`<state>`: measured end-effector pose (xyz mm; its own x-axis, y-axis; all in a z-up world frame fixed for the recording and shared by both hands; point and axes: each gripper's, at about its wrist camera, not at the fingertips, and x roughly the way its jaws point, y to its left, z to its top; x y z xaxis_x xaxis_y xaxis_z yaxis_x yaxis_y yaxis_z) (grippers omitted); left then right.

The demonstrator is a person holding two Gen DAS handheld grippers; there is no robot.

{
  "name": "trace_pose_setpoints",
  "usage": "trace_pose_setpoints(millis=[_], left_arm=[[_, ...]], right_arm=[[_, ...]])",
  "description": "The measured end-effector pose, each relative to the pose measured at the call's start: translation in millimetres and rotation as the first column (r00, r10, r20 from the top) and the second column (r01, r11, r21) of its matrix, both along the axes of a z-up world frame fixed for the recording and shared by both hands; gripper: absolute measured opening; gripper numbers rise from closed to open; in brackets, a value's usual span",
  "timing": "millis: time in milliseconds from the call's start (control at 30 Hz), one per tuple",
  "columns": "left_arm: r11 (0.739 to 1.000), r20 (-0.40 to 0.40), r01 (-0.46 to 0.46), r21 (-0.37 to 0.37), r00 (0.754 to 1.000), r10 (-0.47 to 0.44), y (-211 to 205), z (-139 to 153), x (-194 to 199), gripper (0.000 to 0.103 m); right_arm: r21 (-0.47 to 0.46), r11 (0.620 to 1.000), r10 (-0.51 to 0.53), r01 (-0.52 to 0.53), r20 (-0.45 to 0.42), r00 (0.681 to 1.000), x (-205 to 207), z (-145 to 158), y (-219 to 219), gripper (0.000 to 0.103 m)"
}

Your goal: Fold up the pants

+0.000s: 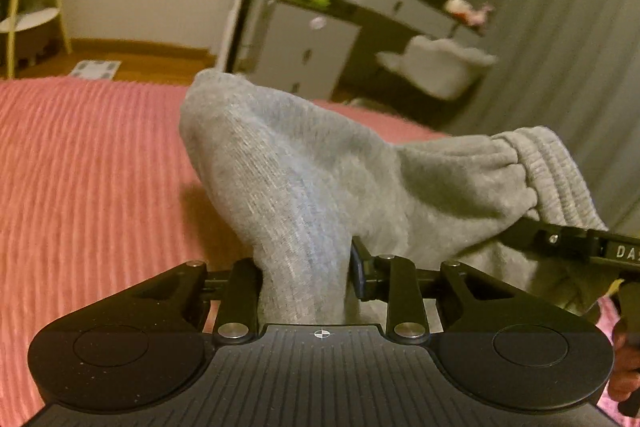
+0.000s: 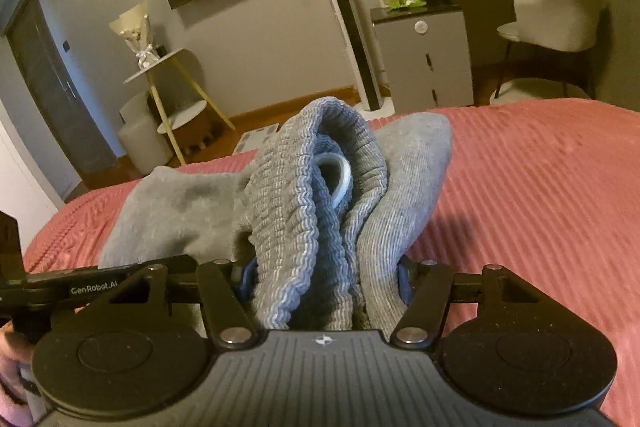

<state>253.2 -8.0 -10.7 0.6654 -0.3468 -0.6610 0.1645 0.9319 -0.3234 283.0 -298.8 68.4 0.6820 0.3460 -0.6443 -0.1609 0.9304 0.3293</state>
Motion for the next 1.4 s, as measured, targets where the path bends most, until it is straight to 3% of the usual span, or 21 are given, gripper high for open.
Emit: trace_pose_setpoints(millis=[33, 67, 100, 167, 233, 267, 367, 433, 500, 533, 600, 667, 800, 867, 967, 1067, 1200, 1400], left_arm=[[1.000, -0.023, -0.014, 0.026, 1.000, 0.015, 0, -10, 6, 0.043], [0.996, -0.060, -0.039, 0.080, 0.997, 0.044, 3, -21, 16, 0.055], [0.989, -0.103, -0.064, 0.135, 0.992, 0.078, 9, -32, 20, 0.061], [0.992, -0.104, -0.103, 0.078, 0.988, 0.110, 29, -38, 15, 0.076], [0.975, -0.071, -0.218, 0.030, 0.973, 0.220, 53, -31, -2, 0.080], [0.965, -0.056, -0.260, 0.027, 0.964, 0.261, 58, -26, -9, 0.080], [0.953, -0.030, -0.303, -0.020, 0.953, 0.302, 55, -17, -34, 0.087], [0.975, -0.033, -0.220, 0.005, 0.975, 0.220, 34, -18, -46, 0.088], [0.985, -0.012, -0.133, 0.110, 0.991, 0.135, 9, -24, -55, 0.089], [0.974, 0.002, -0.117, 0.192, 0.993, 0.119, 1, -28, -57, 0.090], [0.925, 0.005, -0.098, 0.366, 0.995, 0.104, -5, -43, -57, 0.093], [0.923, -0.003, -0.143, 0.357, 0.988, 0.154, 16, -40, -60, 0.096], [0.899, 0.031, -0.321, 0.298, 0.945, 0.326, 45, -19, -71, 0.095], [0.910, 0.024, -0.311, 0.275, 0.948, 0.317, 44, -18, -77, 0.095], [0.928, -0.008, -0.234, 0.289, 0.969, 0.246, 26, -29, -78, 0.096], [0.882, 0.003, -0.243, 0.404, 0.964, 0.264, 22, -52, -77, 0.100], [0.898, -0.007, -0.300, 0.323, 0.948, 0.319, 50, -41, -88, 0.099], [0.936, 0.114, -0.326, 0.130, 0.943, 0.312, 55, 8, -82, 0.099]], right_arm=[[-0.010, 1.000, 0.004, -0.004, -0.012, 1.000, 11, -9, 4, 0.070], [-0.049, 0.999, -0.008, 0.006, -0.033, 0.999, 21, -21, 7, 0.085], [-0.122, 0.992, -0.026, 0.019, -0.053, 0.998, 27, -30, 8, 0.091], [-0.306, 0.949, -0.102, 0.079, -0.060, 0.993, 35, -41, 3, 0.103], [-0.383, 0.908, -0.198, 0.171, -0.033, 0.980, 28, -41, -17, 0.103], [-0.369, 0.902, -0.243, 0.223, -0.008, 0.970, 20, -37, -28, 0.103], [-0.186, 0.931, -0.318, 0.315, 0.016, 0.948, -10, -29, -48, 0.103], [-0.138, 0.948, -0.288, 0.287, 0.012, 0.958, -22, -32, -33, 0.103], [-0.187, 0.951, -0.243, 0.246, 0.040, 0.969, -29, -41, -7, 0.103], [-0.224, 0.950, -0.212, 0.218, 0.051, 0.976, -30, -46, 5, 0.103], [-0.366, 0.919, -0.151, 0.145, 0.013, 0.989, -30, -68, 26, 0.103], [-0.425, 0.900, -0.116, 0.097, -0.019, 0.993, -29, -72, 30, 0.103], [-0.360, 0.904, -0.216, 0.228, 0.073, 0.974, -46, -28, 18, 0.103], [-0.334, 0.907, -0.230, 0.256, 0.116, 0.966, -53, -19, 20, 0.103], [-0.360, 0.909, -0.189, 0.212, 0.098, 0.977, -56, -25, 29, 0.103], [-0.514, 0.842, -0.197, 0.165, -0.009, 0.980, -46, -58, 38, 0.103], [-0.313, 0.913, -0.298, 0.262, -0.069, 0.952, -48, -48, 14, 0.103], [-0.139, 0.914, -0.384, 0.380, -0.003, 0.923, -99, -36, 4, 0.103]])
